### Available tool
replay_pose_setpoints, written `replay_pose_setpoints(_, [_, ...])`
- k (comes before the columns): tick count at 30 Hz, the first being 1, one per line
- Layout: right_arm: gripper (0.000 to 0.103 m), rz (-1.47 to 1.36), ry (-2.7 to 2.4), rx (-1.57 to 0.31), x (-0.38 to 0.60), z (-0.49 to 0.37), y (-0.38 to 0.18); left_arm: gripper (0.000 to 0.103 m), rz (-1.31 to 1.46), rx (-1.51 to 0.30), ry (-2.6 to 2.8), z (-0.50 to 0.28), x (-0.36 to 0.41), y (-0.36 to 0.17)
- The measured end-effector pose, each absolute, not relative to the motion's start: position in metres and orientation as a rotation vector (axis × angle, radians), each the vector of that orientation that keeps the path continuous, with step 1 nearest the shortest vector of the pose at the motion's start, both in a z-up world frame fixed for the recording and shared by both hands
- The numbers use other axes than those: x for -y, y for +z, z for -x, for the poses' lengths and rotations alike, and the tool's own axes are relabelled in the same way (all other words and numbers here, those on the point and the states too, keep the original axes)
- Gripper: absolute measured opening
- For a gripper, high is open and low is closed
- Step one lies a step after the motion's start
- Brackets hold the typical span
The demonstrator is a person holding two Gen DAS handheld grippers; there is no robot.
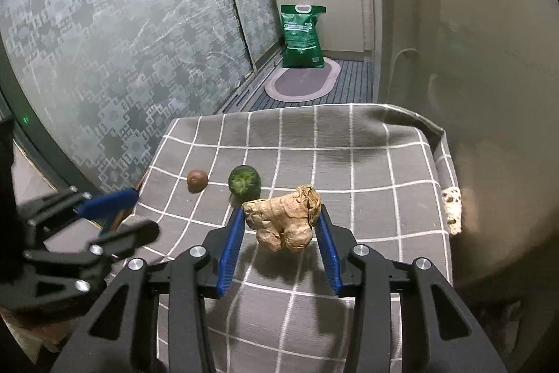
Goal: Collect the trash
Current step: 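Grasp the ginger root with the right tool while the left tool grasps the green lime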
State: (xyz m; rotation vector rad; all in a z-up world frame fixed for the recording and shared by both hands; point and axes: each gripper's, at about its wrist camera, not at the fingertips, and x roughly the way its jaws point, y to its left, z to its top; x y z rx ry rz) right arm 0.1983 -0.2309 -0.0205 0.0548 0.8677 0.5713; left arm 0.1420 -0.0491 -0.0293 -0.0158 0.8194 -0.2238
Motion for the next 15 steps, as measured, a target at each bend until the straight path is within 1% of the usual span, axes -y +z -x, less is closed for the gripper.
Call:
replay_pose_setpoints(11, [0.042,-0.298,0.662,-0.939,0.266,-0.209,-0.032,0.049,-0.019,-0.857,-0.257,-0.152,0.075,-0.048])
replay_pose_setpoints(15, [0.042,-0.316,0.666,-0.941,0.272,-0.208,-0.031,0.049,-0.025,-0.85,-0.253,-0.156,0.082,-0.047])
